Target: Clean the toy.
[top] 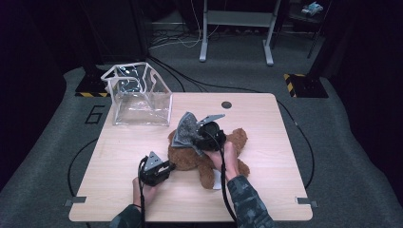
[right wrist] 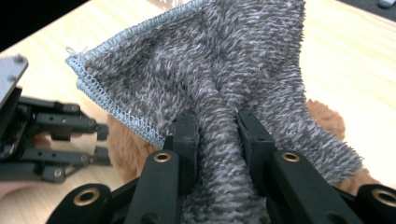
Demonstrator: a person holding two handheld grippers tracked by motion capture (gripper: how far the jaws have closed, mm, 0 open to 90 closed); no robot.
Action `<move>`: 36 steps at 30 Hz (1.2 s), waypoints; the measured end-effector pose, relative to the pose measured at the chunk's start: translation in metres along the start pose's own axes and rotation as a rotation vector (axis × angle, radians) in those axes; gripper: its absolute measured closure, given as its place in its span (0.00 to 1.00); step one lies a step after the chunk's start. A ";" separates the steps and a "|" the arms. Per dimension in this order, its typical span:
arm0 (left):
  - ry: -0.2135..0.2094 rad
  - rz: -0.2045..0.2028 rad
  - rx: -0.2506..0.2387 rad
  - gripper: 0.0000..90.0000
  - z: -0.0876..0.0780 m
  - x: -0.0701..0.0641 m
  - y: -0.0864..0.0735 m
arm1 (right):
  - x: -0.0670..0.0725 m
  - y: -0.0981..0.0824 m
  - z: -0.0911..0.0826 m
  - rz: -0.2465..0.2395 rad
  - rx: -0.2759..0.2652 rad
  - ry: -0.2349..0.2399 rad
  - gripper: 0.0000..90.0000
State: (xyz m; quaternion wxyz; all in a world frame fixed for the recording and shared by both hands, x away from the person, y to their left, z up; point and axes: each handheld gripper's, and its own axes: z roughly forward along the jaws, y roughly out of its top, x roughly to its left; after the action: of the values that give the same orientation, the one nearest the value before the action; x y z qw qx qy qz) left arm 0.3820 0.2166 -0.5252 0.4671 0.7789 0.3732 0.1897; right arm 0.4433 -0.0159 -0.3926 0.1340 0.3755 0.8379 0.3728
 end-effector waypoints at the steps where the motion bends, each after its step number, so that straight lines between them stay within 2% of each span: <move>1: -0.004 0.000 0.003 0.83 0.000 0.000 0.000 | 0.000 0.000 0.001 0.003 -0.003 0.001 0.81; 4: -0.013 0.001 0.008 0.84 -0.001 0.001 0.000 | 0.003 0.000 0.008 0.000 0.005 0.006 0.82; 5: -0.008 0.005 -0.003 0.85 -0.001 0.001 0.000 | 0.006 -0.001 0.010 -0.007 0.006 0.014 0.82; 10: -0.014 0.000 -0.007 0.86 -0.002 0.000 0.000 | 0.014 -0.003 0.007 -0.031 -0.003 0.033 0.83; 12: -0.013 0.021 -0.003 0.86 -0.002 0.001 0.000 | 0.019 -0.010 0.007 -0.054 0.013 0.031 0.84; 15: -0.012 0.025 -0.005 0.87 -0.002 0.000 0.000 | 0.022 -0.019 0.005 -0.026 -0.005 0.048 0.84; 19: -0.014 0.003 -0.018 0.87 -0.002 -0.001 -0.001 | 0.028 -0.032 0.001 -0.026 -0.006 0.074 0.84; 22: -0.010 0.013 -0.018 0.87 -0.002 0.000 -0.001 | 0.030 -0.037 0.001 -0.022 0.002 0.088 0.85; 23: -0.010 0.013 -0.018 0.87 -0.002 0.000 -0.001 | 0.034 -0.046 0.003 -0.024 0.020 0.108 0.85; 28: -0.013 0.007 -0.019 0.87 -0.003 0.000 -0.001 | 0.041 -0.068 0.020 -0.003 0.089 0.138 0.85; 33: -0.013 0.015 -0.024 0.87 -0.004 0.001 -0.001 | 0.043 -0.081 0.033 0.038 0.143 0.169 0.85; 36: -0.013 0.016 -0.024 0.87 -0.004 0.001 -0.001 | 0.044 -0.085 0.035 0.043 0.155 0.179 0.85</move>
State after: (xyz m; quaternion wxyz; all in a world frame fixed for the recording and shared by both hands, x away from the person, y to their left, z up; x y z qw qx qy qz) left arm 0.3799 0.2200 -0.5242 0.4771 0.7775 0.3615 0.1928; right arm 0.3863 -0.0032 -0.4757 0.0214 0.3680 0.8645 0.3418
